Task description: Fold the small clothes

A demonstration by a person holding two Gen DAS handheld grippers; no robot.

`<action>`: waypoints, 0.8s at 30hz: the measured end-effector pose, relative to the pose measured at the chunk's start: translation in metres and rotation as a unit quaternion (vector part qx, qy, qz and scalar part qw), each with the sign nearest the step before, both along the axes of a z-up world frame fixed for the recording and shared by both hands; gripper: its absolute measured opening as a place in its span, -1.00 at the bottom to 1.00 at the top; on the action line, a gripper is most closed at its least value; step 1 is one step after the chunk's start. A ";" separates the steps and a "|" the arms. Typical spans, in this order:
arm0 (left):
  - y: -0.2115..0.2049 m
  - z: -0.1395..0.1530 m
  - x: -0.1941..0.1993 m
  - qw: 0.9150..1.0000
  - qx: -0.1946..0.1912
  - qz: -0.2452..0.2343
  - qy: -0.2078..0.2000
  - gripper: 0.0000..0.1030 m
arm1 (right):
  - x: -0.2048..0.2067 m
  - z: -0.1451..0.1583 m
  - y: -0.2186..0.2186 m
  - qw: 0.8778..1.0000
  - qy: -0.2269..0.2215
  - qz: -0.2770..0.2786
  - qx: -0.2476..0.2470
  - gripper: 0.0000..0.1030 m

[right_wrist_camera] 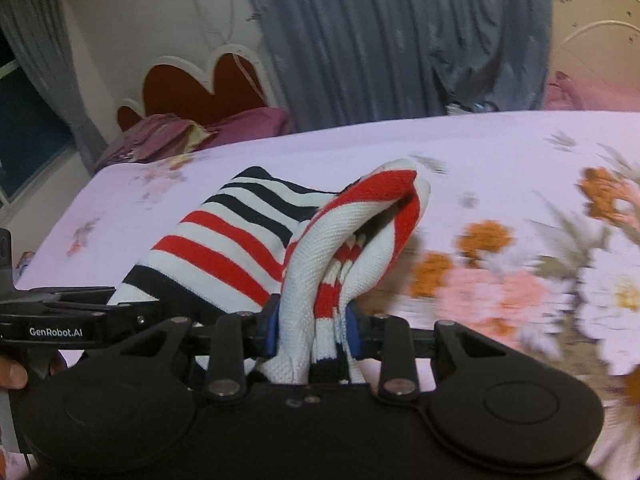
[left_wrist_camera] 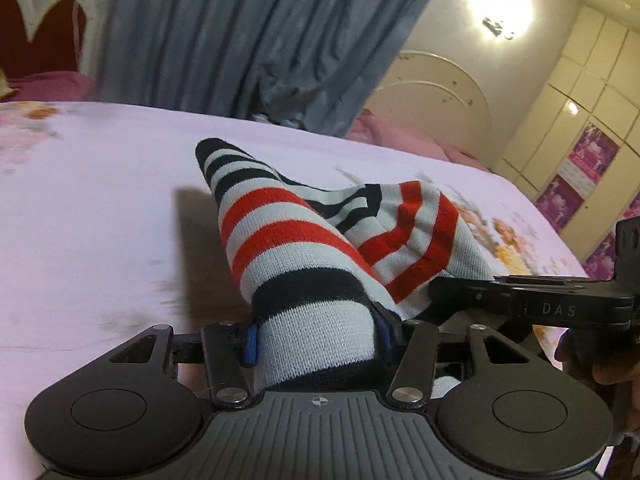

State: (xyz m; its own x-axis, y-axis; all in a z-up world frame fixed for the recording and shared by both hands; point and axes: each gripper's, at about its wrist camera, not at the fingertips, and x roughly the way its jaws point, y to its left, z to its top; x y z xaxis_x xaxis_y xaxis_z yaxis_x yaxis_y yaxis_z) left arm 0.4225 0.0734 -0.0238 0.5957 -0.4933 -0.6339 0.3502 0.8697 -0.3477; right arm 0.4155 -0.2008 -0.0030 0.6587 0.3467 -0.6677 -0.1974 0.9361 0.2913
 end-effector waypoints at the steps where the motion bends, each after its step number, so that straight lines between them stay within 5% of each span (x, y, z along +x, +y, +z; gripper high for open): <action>1: 0.014 0.001 -0.002 1.000 0.003 0.004 0.001 0.02 | 0.001 0.000 0.012 1.000 -0.001 0.006 0.000 -0.41; 7: 0.079 -0.014 -0.024 1.000 0.020 0.022 0.007 0.07 | 0.000 -0.020 0.074 0.999 0.009 0.043 0.011 -0.41; 9: 0.089 -0.043 -0.025 0.997 0.068 0.039 0.026 0.44 | 0.003 -0.044 0.082 0.998 0.030 0.047 -0.001 -0.41; 10: 0.098 -0.056 -0.025 0.997 0.047 0.056 0.039 0.56 | 0.007 -0.066 0.083 0.998 0.057 0.035 -0.011 -0.39; 12: 0.112 -0.066 -0.024 0.995 -0.018 0.079 0.058 0.56 | 0.005 -0.085 0.063 0.996 0.064 -0.004 0.066 -0.31; 17: 0.100 -0.053 -0.024 0.997 0.023 0.072 0.035 0.57 | 0.002 -0.071 0.067 0.997 0.062 -0.010 0.039 -0.26; 20: 0.112 -0.028 -0.036 0.996 0.037 0.083 -0.011 0.57 | -0.003 -0.043 0.066 0.999 0.026 -0.037 0.011 0.22; 22: 0.114 -0.017 -0.025 0.996 0.032 0.078 -0.030 0.56 | 0.003 -0.029 0.068 1.000 -0.007 -0.027 0.001 0.16; 24: 0.106 -0.013 -0.010 0.997 0.043 0.053 -0.035 0.34 | 0.018 -0.021 0.075 1.000 -0.015 -0.017 -0.012 -0.36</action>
